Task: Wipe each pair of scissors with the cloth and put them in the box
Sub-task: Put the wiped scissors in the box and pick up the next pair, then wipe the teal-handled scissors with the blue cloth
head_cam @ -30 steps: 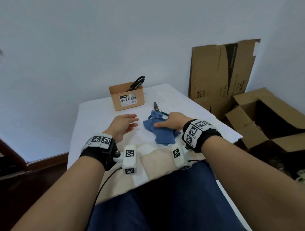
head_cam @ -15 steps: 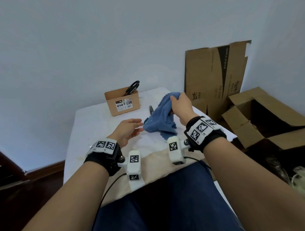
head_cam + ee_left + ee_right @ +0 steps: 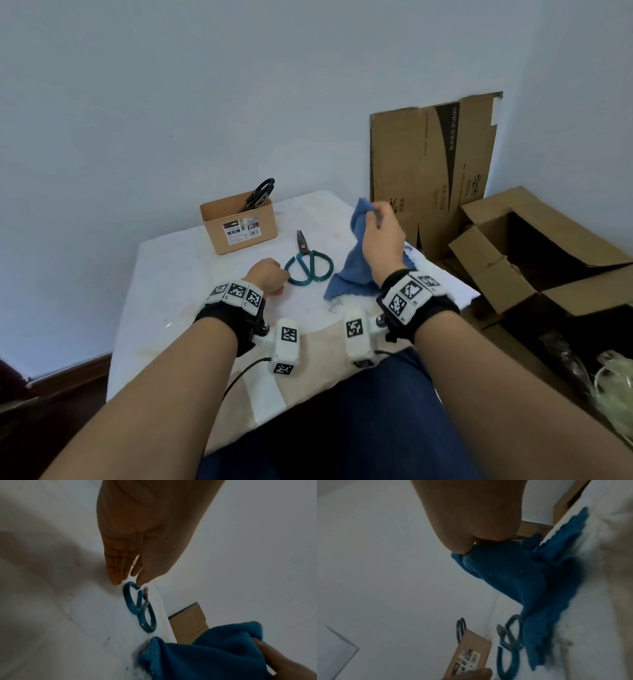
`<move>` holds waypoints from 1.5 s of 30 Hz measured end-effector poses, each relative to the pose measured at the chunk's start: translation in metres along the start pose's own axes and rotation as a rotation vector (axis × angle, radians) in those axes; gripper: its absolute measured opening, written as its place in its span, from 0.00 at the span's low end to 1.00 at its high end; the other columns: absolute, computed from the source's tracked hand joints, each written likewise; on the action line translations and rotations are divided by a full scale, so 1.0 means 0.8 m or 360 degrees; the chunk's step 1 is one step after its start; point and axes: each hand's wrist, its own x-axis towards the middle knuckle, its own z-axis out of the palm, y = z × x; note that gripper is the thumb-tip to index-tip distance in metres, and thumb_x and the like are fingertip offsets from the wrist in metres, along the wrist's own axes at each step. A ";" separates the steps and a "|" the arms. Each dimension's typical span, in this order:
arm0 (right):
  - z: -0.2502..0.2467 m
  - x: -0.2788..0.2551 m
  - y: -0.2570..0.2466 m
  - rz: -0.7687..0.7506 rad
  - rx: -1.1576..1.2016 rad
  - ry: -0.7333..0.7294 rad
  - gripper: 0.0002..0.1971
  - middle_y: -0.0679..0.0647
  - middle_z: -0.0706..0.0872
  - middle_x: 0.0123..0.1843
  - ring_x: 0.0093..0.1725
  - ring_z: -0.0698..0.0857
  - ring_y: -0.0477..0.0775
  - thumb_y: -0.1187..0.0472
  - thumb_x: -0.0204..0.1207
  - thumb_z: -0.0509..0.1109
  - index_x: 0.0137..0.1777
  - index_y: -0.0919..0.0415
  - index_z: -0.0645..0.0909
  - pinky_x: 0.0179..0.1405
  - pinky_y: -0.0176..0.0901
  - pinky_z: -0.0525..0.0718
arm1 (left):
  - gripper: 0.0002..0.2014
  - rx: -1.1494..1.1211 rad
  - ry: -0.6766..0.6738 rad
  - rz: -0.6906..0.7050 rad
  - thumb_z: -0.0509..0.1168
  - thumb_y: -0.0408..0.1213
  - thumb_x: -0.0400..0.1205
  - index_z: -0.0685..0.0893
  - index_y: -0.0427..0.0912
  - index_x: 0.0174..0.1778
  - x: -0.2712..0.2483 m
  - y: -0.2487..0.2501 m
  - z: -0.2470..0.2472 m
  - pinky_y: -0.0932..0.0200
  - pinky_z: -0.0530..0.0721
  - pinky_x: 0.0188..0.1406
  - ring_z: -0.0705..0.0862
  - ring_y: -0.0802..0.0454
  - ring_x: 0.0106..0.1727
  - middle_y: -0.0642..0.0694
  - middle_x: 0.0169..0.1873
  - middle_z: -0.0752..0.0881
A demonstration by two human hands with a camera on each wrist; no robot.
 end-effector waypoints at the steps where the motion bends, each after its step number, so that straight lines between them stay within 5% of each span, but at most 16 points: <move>1: 0.002 -0.001 0.009 0.0038 -0.0021 -0.0027 0.09 0.63 0.84 0.43 0.38 0.77 0.55 0.58 0.87 0.56 0.58 0.59 0.77 0.40 0.53 0.80 | 0.05 0.0092 -0.0014 0.0012 0.62 0.33 0.85 0.82 0.35 0.49 0.004 0.003 0.001 0.44 0.86 0.64 0.88 0.35 0.60 0.33 0.52 0.87; 4: 0.001 0.002 0.014 0.0243 -0.0057 -0.0156 0.10 0.56 0.78 0.36 0.31 0.74 0.50 0.59 0.86 0.59 0.63 0.60 0.75 0.31 0.43 0.73 | 0.12 0.0355 -0.0037 0.0022 0.62 0.38 0.86 0.80 0.36 0.39 0.012 0.014 0.005 0.49 0.88 0.59 0.91 0.37 0.51 0.38 0.40 0.89; 8: -0.002 0.011 0.010 0.0450 0.0061 -0.0378 0.26 0.58 0.80 0.53 0.42 0.79 0.51 0.69 0.82 0.65 0.76 0.55 0.62 0.56 0.57 0.84 | 0.18 0.0597 -0.0018 -0.0004 0.63 0.43 0.86 0.75 0.40 0.31 0.019 0.022 0.009 0.61 0.79 0.34 0.84 0.46 0.34 0.50 0.18 0.82; 10: -0.002 0.013 0.014 0.0395 0.0107 -0.0443 0.34 0.59 0.79 0.60 0.48 0.81 0.57 0.77 0.78 0.63 0.78 0.50 0.61 0.59 0.62 0.84 | 0.17 0.0599 0.0001 -0.0036 0.66 0.42 0.85 0.76 0.41 0.30 0.019 0.022 0.011 0.64 0.77 0.30 0.82 0.51 0.29 0.52 0.11 0.80; 13: 0.001 0.011 0.028 0.0366 0.0191 -0.0424 0.27 0.64 0.81 0.47 0.43 0.81 0.59 0.77 0.77 0.64 0.68 0.48 0.70 0.45 0.54 0.84 | 0.15 0.0577 -0.0006 -0.0066 0.66 0.41 0.84 0.78 0.40 0.32 0.022 0.019 0.009 0.62 0.80 0.33 0.85 0.49 0.36 0.45 0.30 0.89; 16: 0.003 0.009 0.035 0.0375 0.0192 -0.0271 0.13 0.55 0.78 0.32 0.30 0.76 0.50 0.75 0.78 0.61 0.48 0.55 0.79 0.29 0.38 0.75 | 0.10 0.0238 -0.0026 -0.0160 0.68 0.36 0.81 0.84 0.32 0.40 0.033 0.010 -0.001 0.49 0.90 0.53 0.92 0.40 0.47 0.36 0.40 0.92; 17: 0.005 0.008 0.037 0.0384 0.0173 -0.0248 0.15 0.53 0.78 0.31 0.30 0.75 0.48 0.76 0.78 0.58 0.42 0.57 0.80 0.27 0.34 0.72 | 0.09 0.0054 -0.0031 -0.0206 0.69 0.34 0.81 0.84 0.29 0.42 0.035 0.006 -0.004 0.47 0.91 0.53 0.93 0.39 0.45 0.34 0.40 0.92; 19: 0.009 0.007 0.038 0.0415 0.0149 -0.0286 0.21 0.53 0.82 0.35 0.34 0.76 0.50 0.77 0.77 0.53 0.35 0.57 0.81 0.28 0.35 0.72 | 0.07 -0.0345 -0.0058 -0.0293 0.67 0.29 0.83 0.83 0.27 0.42 0.029 0.000 -0.009 0.53 0.93 0.37 0.91 0.43 0.32 0.34 0.35 0.89; 21: 0.014 0.003 0.035 0.0473 0.0179 -0.0367 0.22 0.57 0.83 0.40 0.39 0.78 0.54 0.78 0.77 0.50 0.38 0.57 0.82 0.32 0.39 0.75 | 0.10 -0.0646 -0.0065 -0.0352 0.63 0.28 0.86 0.80 0.30 0.39 0.022 -0.006 -0.009 0.59 0.89 0.24 0.85 0.47 0.29 0.38 0.34 0.85; 25: 0.022 -0.009 0.031 0.0556 0.0253 -0.0490 0.20 0.56 0.79 0.39 0.37 0.75 0.51 0.74 0.80 0.52 0.45 0.55 0.83 0.32 0.38 0.72 | 0.12 -0.1114 -0.0232 -0.0364 0.54 0.31 0.91 0.76 0.34 0.42 0.005 -0.014 -0.013 0.48 0.90 0.41 0.79 0.49 0.34 0.41 0.33 0.77; 29: 0.025 -0.022 0.030 0.0600 0.0269 -0.0540 0.14 0.51 0.79 0.38 0.38 0.75 0.47 0.70 0.83 0.57 0.48 0.55 0.83 0.34 0.37 0.72 | 0.12 -0.1416 -0.0130 -0.0263 0.52 0.29 0.92 0.75 0.32 0.45 -0.018 -0.026 -0.033 0.57 0.90 0.27 0.79 0.48 0.29 0.38 0.33 0.76; 33: 0.038 -0.041 0.020 0.0525 0.0213 -0.0579 0.10 0.51 0.79 0.37 0.37 0.76 0.46 0.64 0.84 0.61 0.52 0.62 0.85 0.36 0.36 0.74 | 0.14 -0.1471 -0.0054 -0.0094 0.54 0.31 0.92 0.79 0.32 0.43 -0.054 -0.039 -0.056 0.58 0.91 0.31 0.83 0.54 0.24 0.41 0.32 0.79; 37: 0.052 -0.067 -0.002 0.0525 0.0201 -0.0786 0.15 0.54 0.80 0.37 0.34 0.79 0.53 0.52 0.85 0.62 0.41 0.55 0.85 0.41 0.54 0.89 | 0.12 -0.1578 -0.0056 0.0005 0.54 0.31 0.91 0.80 0.32 0.45 -0.095 -0.046 -0.064 0.58 0.91 0.35 0.82 0.56 0.24 0.44 0.29 0.81; 41: 0.051 -0.095 -0.019 0.0412 0.0108 -0.1017 0.18 0.53 0.84 0.36 0.33 0.78 0.48 0.45 0.83 0.64 0.43 0.58 0.85 0.28 0.37 0.74 | 0.13 -0.1604 -0.0102 0.0057 0.54 0.31 0.91 0.80 0.34 0.45 -0.129 -0.054 -0.055 0.59 0.90 0.36 0.81 0.56 0.26 0.45 0.29 0.81; 45: 0.055 -0.113 -0.010 0.0364 0.0192 -0.0972 0.14 0.52 0.79 0.32 0.29 0.73 0.48 0.51 0.84 0.65 0.41 0.60 0.80 0.25 0.36 0.72 | 0.13 -0.1633 -0.0116 0.0085 0.54 0.32 0.92 0.80 0.35 0.45 -0.145 -0.062 -0.042 0.57 0.92 0.42 0.81 0.56 0.27 0.46 0.29 0.82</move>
